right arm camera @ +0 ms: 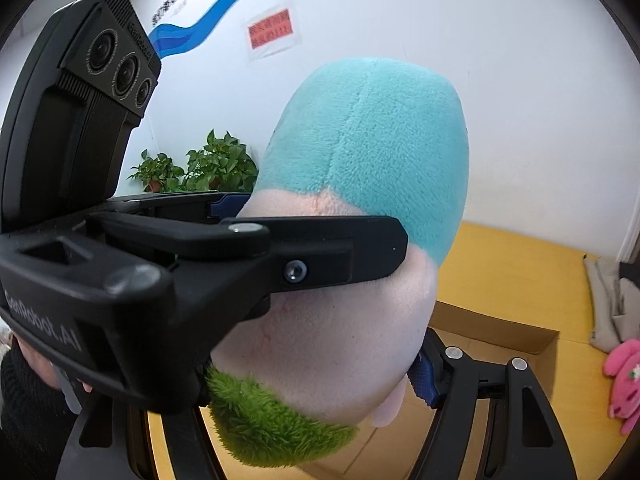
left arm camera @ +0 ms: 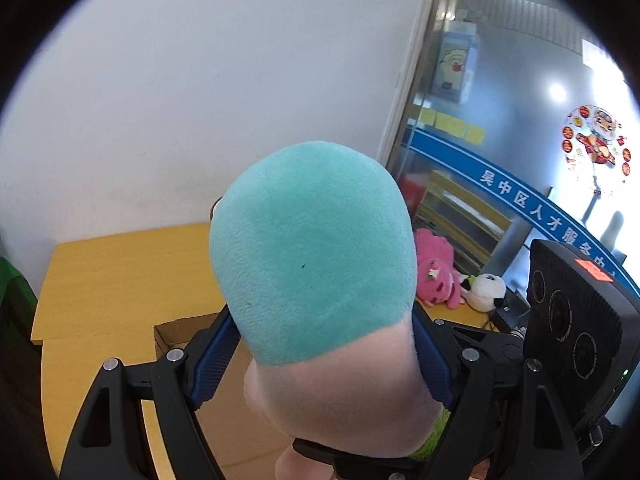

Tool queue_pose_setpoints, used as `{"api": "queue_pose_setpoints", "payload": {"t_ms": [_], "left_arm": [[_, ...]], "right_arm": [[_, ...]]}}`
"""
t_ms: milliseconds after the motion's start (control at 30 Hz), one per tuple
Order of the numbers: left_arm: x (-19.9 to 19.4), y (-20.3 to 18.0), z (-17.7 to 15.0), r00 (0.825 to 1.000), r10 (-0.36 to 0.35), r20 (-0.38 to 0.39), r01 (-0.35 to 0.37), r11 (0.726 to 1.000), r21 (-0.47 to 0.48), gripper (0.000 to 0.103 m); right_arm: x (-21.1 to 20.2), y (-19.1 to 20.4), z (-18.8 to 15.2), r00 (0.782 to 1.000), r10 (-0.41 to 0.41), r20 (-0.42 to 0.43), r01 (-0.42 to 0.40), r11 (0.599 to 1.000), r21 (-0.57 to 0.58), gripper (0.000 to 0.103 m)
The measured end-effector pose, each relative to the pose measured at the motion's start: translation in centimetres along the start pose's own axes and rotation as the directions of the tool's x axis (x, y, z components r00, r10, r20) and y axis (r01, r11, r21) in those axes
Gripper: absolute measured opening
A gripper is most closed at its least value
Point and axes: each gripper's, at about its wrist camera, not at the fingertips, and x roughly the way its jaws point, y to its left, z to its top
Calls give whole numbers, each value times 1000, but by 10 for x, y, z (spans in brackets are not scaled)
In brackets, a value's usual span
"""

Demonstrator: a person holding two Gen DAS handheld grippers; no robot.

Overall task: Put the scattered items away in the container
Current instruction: 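Carry the plush toy with the right gripper over the cardboard box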

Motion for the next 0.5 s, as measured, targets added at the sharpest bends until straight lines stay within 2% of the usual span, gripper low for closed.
{"api": "queue_pose_setpoints", "payload": {"t_ms": [67,233,333,500], "left_arm": [[19,15,3,1000,10,-29,-11,1000,-9,80],[74,51,1,994,11,-110,-16,999,-40,80],[107,78,-9,988,-2,-157,-9,997,-75,80],[158,121,-37,967,-24,-253,-11,991,-134,80]], "right_arm": [[2,-23,0,1000,11,-20,-10,1000,24,77],[54,-58,-13,996,25,-80,-19,997,77,77],[92,-79,-28,990,40,-133,-24,993,118,77],[150,-105,-61,973,78,-219,-35,980,195,76]]}}
